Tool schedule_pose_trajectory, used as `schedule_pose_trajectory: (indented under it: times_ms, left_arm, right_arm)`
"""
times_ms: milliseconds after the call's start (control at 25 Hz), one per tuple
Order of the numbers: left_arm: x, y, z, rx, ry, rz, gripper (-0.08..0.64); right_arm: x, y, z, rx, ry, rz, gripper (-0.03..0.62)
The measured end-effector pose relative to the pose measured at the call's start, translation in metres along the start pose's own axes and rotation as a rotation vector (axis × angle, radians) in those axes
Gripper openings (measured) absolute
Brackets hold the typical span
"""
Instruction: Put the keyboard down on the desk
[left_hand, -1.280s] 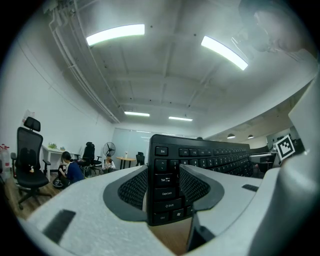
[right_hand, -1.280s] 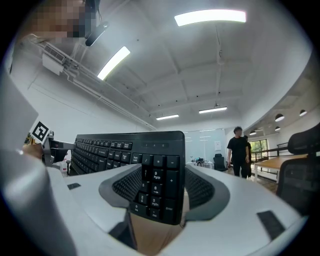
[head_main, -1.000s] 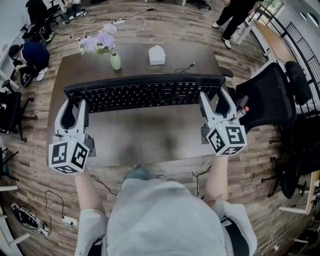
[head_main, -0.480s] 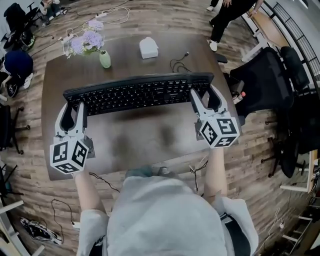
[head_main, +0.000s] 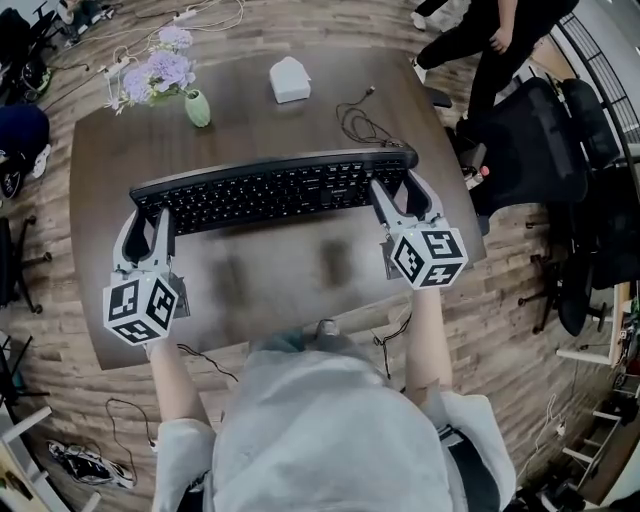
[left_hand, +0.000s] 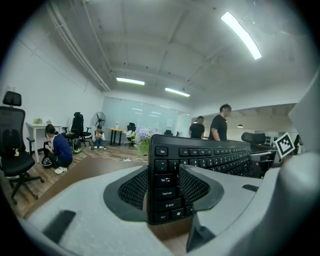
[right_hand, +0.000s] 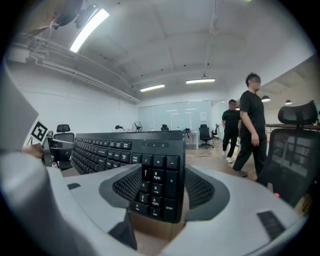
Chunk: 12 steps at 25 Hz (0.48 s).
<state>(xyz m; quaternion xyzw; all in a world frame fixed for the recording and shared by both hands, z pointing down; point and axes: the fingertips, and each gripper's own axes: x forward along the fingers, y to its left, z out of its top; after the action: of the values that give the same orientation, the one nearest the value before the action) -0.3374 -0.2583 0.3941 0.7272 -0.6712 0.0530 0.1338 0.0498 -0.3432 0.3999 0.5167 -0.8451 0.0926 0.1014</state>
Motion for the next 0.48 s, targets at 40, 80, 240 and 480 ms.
schedule_pose_trajectory:
  times_ms: [40, 80, 240, 480]
  left_arm:
    - [0.003, 0.001, -0.005, -0.001, 0.011, 0.000, 0.176]
    - [0.006, 0.002, -0.009, -0.003, 0.021, 0.000, 0.176]
    - [0.015, 0.007, -0.027, -0.009, 0.067, -0.002, 0.176]
    - [0.027, 0.017, -0.051, -0.020, 0.137, -0.003, 0.176]
  right_arm:
    - [0.003, -0.001, -0.005, 0.005, 0.011, -0.001, 0.241]
    - [0.005, -0.001, -0.011, 0.010, 0.022, -0.002, 0.241]
    - [0.013, -0.001, -0.031, 0.028, 0.069, -0.007, 0.241]
    - [0.027, -0.001, -0.058, 0.053, 0.139, -0.009, 0.241]
